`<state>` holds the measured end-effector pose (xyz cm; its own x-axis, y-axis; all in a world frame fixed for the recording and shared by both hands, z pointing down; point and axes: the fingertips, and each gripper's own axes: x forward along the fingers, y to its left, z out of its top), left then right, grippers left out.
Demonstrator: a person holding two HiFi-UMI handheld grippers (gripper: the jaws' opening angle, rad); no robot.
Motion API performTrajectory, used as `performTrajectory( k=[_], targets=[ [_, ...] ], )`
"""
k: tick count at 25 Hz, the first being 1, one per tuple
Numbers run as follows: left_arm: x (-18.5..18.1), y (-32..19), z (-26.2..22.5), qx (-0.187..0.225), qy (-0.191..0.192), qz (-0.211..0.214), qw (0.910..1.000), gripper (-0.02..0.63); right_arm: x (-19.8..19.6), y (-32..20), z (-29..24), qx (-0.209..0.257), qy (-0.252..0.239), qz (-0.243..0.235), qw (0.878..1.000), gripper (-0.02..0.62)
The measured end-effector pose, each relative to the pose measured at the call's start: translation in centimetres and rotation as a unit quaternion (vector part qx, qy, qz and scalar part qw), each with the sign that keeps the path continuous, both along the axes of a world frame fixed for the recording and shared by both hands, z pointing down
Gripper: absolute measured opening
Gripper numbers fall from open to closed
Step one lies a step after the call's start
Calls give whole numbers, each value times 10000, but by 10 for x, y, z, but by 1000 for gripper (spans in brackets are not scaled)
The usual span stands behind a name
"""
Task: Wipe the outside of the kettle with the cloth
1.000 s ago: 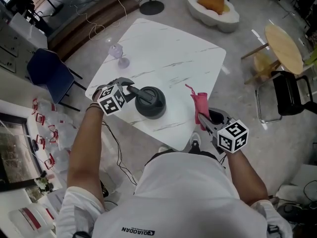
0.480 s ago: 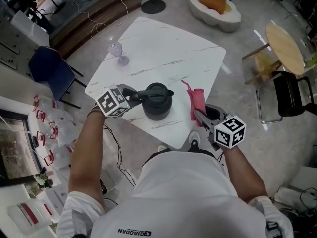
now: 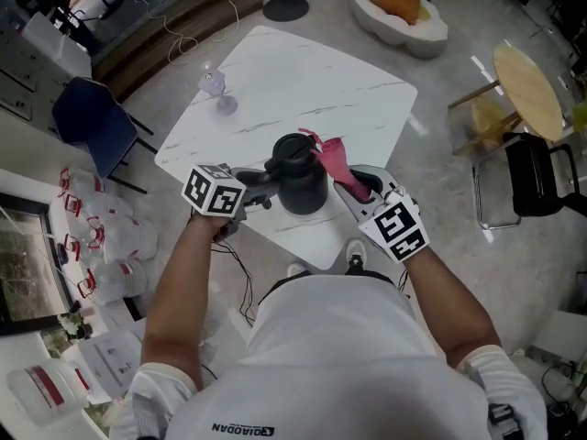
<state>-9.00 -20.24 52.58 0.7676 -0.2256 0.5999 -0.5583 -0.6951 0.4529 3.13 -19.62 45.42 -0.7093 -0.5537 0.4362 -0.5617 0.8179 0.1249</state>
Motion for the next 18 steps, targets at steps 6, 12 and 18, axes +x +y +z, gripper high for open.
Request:
performTrajectory(
  k=[6, 12, 18],
  targets=[
    [-19, -19, 2, -854, 596, -1043, 9891, 106, -67, -26, -4, 1473, 1797, -1298, 9639, 109],
    [-22, -25, 3, -1070, 660, -1003, 9870, 106, -114, -24, 24, 2438, 2975, -2445, 8901, 109],
    [-25, -28, 4, -1230, 595, -774, 9876, 106, -124, -11, 44, 2998, 3468, -3429, 8199, 106]
  ],
)
